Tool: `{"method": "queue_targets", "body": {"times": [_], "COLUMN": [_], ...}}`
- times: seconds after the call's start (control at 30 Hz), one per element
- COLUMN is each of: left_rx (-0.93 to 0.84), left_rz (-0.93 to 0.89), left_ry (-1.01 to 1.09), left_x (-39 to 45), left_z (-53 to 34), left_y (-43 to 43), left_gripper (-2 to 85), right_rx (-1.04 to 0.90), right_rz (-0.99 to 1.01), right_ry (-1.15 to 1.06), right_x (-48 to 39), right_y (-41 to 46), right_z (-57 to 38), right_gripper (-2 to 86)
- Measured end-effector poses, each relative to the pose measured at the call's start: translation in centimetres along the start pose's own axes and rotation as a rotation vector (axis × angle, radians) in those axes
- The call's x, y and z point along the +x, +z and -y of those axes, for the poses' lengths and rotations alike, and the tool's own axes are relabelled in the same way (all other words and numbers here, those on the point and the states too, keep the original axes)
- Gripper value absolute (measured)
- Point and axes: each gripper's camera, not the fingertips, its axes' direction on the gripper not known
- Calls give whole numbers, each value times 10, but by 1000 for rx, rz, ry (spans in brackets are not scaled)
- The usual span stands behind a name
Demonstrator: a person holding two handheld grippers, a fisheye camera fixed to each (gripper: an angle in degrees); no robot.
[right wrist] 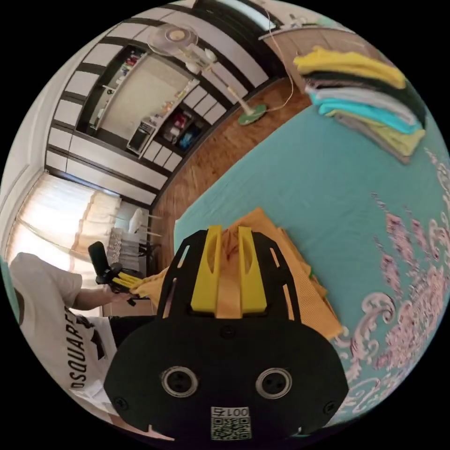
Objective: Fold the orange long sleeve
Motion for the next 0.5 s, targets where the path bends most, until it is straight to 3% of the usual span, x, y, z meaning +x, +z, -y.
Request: {"method": "queue_targets", "body": {"times": [0.03, 0.13, 0.3, 0.5], "left_rx": [-49, -97, -143, -223], "left_rz": [3, -141, -133, -347], "left_ry": [-104, -278, -288, -316], "left_x": [-40, -111, -132, -124], "left_z": [-6, -18, 1, 34], "left_y": [-1, -11, -50, -57], "left_gripper": [-10, -9, -7, 35], "right_rx": [-44, 63, 121, 43], "right_rz": [37, 94, -307, -527], "right_ry": [11, -14, -43, 275], "right_x": [6, 4, -29, -51], "right_y": [26, 20, -35, -21], "right_z": [12, 13, -48, -190], "right_gripper": [21, 20, 40, 106]}}
